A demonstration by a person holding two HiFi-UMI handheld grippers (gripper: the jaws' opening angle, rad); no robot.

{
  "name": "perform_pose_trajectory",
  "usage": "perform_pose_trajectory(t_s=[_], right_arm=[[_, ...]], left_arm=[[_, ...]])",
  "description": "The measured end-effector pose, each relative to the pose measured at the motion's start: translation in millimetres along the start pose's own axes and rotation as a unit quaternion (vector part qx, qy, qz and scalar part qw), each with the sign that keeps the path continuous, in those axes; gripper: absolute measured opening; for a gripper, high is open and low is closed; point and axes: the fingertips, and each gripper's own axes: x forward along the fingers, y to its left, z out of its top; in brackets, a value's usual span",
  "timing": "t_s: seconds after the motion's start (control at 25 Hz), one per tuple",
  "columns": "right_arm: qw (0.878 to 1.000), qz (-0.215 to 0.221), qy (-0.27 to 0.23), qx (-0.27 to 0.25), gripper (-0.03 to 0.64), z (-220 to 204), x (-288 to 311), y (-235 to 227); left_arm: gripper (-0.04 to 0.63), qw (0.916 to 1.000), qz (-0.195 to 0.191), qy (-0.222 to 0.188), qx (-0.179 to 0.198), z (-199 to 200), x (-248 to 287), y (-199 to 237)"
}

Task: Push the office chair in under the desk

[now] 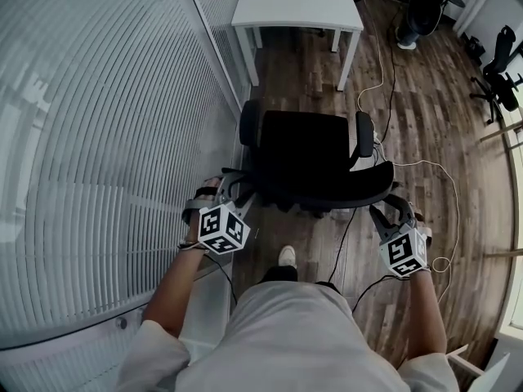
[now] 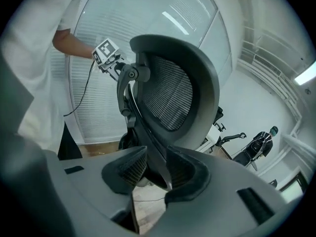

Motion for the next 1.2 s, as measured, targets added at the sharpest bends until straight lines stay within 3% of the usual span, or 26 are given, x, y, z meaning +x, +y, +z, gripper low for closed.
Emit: perform_pose_trajectory(t_s=[0.44,0.64,0.76,1.2], right_arm=[[0.994,0.020,0.073,-0.075,0.196,-36,30,-9],[0.989,0.021,0.097,-0.107,0.196,-44,44,-16],[0.987,0.027,0.101,-0.121,0.165,-45,48,-15],[0.986,0.031,0.113,-0.121,0.159,-47,56,-12]], left_arm=[[0.204,0.9972,-0.035,0.054,0.038,-20,19,-2],[0.210,0.9950,-0.042,0.068,0.060,-22,29,1],[0.168,0.9937,-0.051,0.072,0.070,-22,30,-2],[0.159,0.9929,-0.061,0.073,0.071,-28,37,-3]])
